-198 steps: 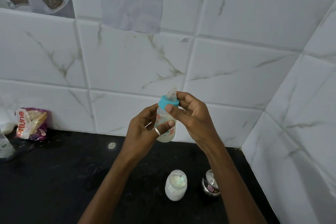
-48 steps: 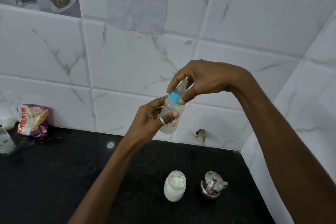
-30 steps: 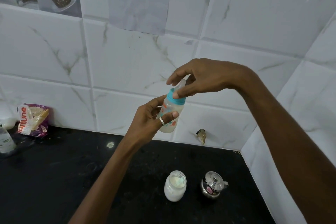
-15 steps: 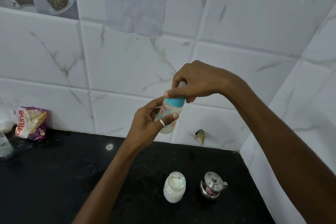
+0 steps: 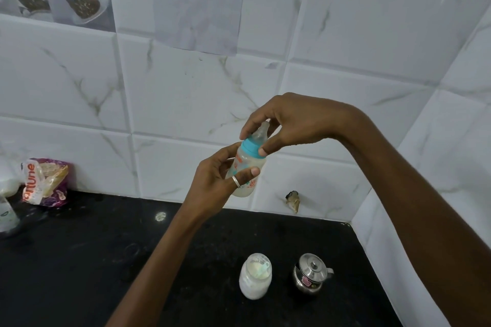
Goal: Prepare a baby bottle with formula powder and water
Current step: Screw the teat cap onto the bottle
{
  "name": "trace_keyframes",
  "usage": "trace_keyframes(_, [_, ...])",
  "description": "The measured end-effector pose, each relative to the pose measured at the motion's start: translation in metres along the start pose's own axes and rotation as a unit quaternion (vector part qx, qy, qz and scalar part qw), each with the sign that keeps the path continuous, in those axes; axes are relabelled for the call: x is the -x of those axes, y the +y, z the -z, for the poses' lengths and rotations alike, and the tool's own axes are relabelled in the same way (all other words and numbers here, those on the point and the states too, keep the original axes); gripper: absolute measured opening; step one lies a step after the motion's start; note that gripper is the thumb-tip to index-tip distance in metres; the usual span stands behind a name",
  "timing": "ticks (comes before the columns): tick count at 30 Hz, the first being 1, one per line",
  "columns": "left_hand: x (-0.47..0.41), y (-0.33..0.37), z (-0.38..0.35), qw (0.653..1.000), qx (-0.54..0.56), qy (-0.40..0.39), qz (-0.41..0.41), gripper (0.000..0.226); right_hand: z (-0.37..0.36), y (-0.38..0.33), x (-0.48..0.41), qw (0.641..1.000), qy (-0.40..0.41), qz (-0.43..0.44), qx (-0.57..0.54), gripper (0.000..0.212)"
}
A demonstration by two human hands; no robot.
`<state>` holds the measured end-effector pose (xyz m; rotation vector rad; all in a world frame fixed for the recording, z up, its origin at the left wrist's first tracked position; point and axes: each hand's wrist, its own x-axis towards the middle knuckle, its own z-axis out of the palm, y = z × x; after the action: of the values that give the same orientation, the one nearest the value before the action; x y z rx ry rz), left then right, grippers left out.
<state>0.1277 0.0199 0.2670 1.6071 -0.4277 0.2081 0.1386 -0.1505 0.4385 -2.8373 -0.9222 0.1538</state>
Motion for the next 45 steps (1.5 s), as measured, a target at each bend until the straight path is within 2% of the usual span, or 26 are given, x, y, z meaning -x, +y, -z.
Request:
trace_keyframes(3, [0.0, 0.002, -0.002, 1.0, -0.001, 0.005, -0.003, 0.062, -0.005, -0.003, -0.002, 0.998, 0.033, -0.044, 0.008, 0.03])
trace_keyframes(7, [0.0, 0.003, -0.002, 1.0, 0.01, 0.006, -0.001, 0.062, -0.021, -0.007, -0.01, 0.989, 0.093, -0.105, 0.048, 0.051])
trace_keyframes(11, [0.002, 0.0, 0.001, 1.0, 0.017, 0.008, 0.001, 0.058, -0.021, -0.006, -0.006, 0.989, 0.1, -0.093, 0.052, 0.055])
trace_keyframes(14, [0.002, 0.0, 0.004, 0.999, 0.034, 0.017, 0.0, 0.058, -0.015, 0.0, -0.001, 0.998, 0.047, -0.038, -0.035, 0.049])
trace_keyframes(16, [0.002, 0.001, 0.004, 0.999, 0.04, 0.016, -0.001, 0.058, -0.016, 0.007, -0.001, 0.993, 0.03, -0.014, -0.117, 0.056])
trace_keyframes(19, [0.002, 0.005, 0.003, 0.999, 0.052, 0.013, 0.002, 0.051, -0.025, 0.018, -0.001, 0.971, 0.029, -0.007, -0.239, 0.064])
trace_keyframes(21, [0.0, 0.007, 0.003, 0.999, 0.052, 0.011, 0.0, 0.049, -0.034, 0.022, 0.001, 0.951, 0.038, 0.001, -0.306, 0.059])
trace_keyframes(23, [-0.001, 0.006, 0.003, 0.999, 0.048, 0.015, -0.005, 0.051, -0.047, 0.022, 0.0, 0.925, 0.081, 0.003, -0.371, 0.052])
trace_keyframes(28, [0.0, -0.002, -0.002, 0.997, 0.031, 0.062, -0.021, 0.055, -0.09, 0.004, -0.011, 0.844, 0.29, -0.08, -0.444, 0.046])
trace_keyframes(31, [0.002, -0.003, -0.002, 0.998, 0.032, 0.061, -0.009, 0.053, -0.105, -0.009, -0.014, 0.83, 0.347, -0.125, -0.418, 0.046])
trace_keyframes(34, [0.001, 0.003, 0.005, 0.997, 0.074, 0.015, 0.021, 0.048, -0.101, -0.001, -0.01, 0.844, 0.305, -0.104, -0.429, 0.044])
trace_keyframes(38, [-0.007, 0.01, 0.015, 0.991, 0.121, -0.051, 0.039, 0.042, -0.09, 0.01, -0.002, 0.847, 0.203, -0.01, -0.491, 0.041])
trace_keyframes(42, [-0.015, 0.013, 0.016, 0.983, 0.152, -0.097, 0.033, 0.077, -0.086, 0.014, 0.003, 0.828, 0.183, 0.031, -0.528, 0.04])
trace_keyframes(45, [-0.016, 0.016, 0.015, 0.981, 0.142, -0.128, 0.04, 0.077, -0.088, 0.016, 0.006, 0.819, 0.2, 0.025, -0.538, 0.042])
